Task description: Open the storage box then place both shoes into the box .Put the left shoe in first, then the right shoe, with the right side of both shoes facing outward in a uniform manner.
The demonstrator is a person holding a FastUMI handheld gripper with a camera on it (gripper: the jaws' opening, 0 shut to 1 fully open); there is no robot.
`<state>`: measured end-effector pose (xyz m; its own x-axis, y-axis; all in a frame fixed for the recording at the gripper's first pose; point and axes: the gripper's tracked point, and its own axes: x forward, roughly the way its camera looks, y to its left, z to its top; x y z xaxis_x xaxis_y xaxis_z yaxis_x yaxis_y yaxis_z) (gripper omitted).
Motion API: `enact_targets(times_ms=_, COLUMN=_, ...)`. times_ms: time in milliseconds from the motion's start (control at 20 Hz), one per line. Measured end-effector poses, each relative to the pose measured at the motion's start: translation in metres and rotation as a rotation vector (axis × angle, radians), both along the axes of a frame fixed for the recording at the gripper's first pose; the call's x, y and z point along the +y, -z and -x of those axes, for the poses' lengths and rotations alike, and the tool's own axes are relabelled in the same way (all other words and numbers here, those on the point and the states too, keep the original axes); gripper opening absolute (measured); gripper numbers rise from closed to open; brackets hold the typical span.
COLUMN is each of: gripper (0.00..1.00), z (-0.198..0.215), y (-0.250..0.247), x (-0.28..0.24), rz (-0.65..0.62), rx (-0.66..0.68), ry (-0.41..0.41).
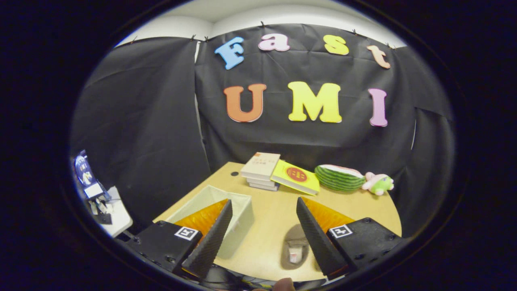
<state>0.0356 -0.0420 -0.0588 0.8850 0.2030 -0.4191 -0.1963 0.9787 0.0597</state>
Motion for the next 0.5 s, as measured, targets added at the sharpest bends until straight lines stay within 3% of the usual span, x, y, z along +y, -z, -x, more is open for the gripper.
enact_targets(times_ms=500, gripper=1.0, z=0.009, y=0.179, x=-0.071, rz=-0.02, rx=0.498, ry=0.05)
